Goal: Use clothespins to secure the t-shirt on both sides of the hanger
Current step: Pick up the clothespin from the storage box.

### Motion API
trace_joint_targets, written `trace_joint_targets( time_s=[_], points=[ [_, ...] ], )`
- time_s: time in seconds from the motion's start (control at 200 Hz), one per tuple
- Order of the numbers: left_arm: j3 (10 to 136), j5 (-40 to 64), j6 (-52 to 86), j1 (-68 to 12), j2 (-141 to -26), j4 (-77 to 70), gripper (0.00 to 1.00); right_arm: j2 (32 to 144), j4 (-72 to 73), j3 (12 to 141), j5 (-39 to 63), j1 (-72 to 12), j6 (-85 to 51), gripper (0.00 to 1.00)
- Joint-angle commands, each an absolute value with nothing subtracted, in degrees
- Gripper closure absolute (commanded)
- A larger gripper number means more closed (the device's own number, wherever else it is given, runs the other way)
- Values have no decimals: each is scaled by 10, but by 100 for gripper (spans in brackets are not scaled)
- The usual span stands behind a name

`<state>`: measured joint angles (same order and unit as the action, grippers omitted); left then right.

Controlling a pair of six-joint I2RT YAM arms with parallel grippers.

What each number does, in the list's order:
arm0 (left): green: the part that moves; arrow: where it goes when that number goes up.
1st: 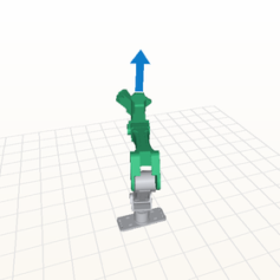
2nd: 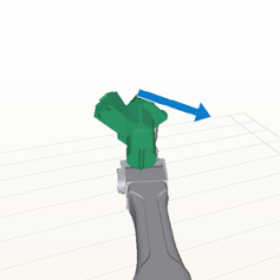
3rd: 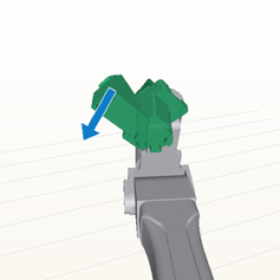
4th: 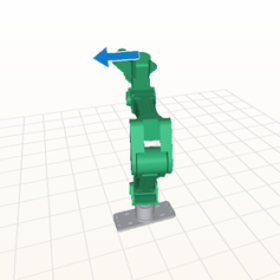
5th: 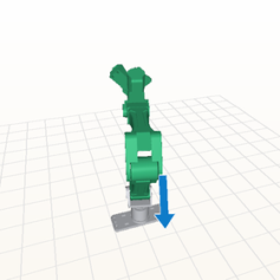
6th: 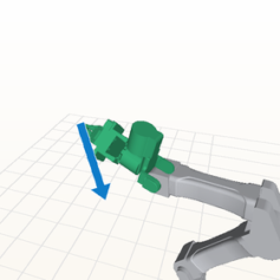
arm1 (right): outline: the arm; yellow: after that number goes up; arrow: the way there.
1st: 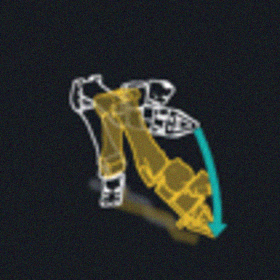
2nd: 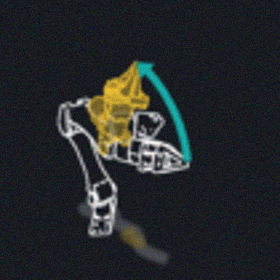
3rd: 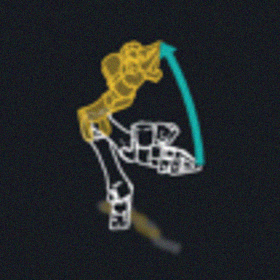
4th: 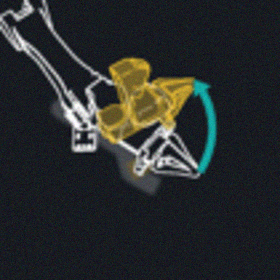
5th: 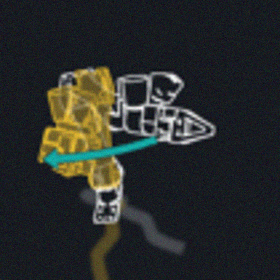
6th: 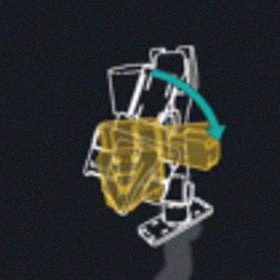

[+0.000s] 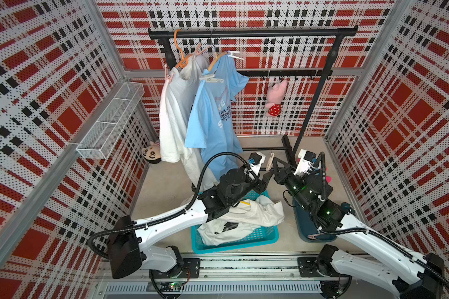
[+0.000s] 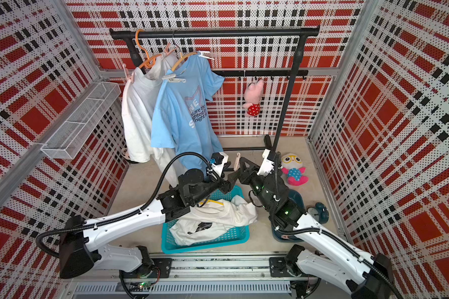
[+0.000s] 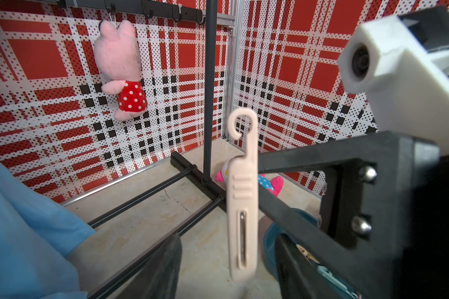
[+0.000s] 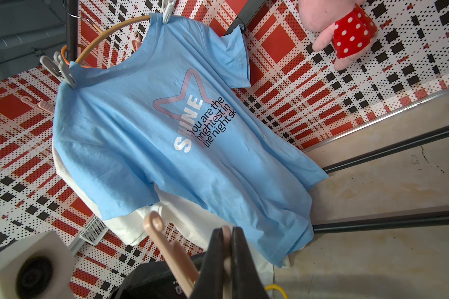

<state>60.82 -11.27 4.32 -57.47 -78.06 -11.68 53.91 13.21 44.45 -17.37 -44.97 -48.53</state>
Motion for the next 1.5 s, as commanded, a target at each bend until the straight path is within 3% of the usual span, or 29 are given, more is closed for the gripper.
trace_joint_targets(
  time_s=[0.0,0.591,0.712,0.737,0.942,1.133,1.493],
  points=[
    [629,-113,36,-578,-787,-116,44,541,143,447,-158,-456,-471,100],
    [605,-107,51,-572,-772,-156,85,531,119,441,-177,-458,-445,100],
    [597,-108,58,-563,-767,-150,88,517,110,442,-185,-457,-381,44],
    [596,-105,58,-559,-766,-146,90,511,102,443,-190,-456,-367,36],
    [579,-59,25,-518,-743,-113,98,467,-19,481,-121,-422,-265,20],
    [572,-49,-60,-506,-724,-69,100,482,-144,560,32,-377,-268,10],
    [579,-43,-100,-521,-718,-62,100,554,-95,595,100,-377,-345,17]
  ],
)
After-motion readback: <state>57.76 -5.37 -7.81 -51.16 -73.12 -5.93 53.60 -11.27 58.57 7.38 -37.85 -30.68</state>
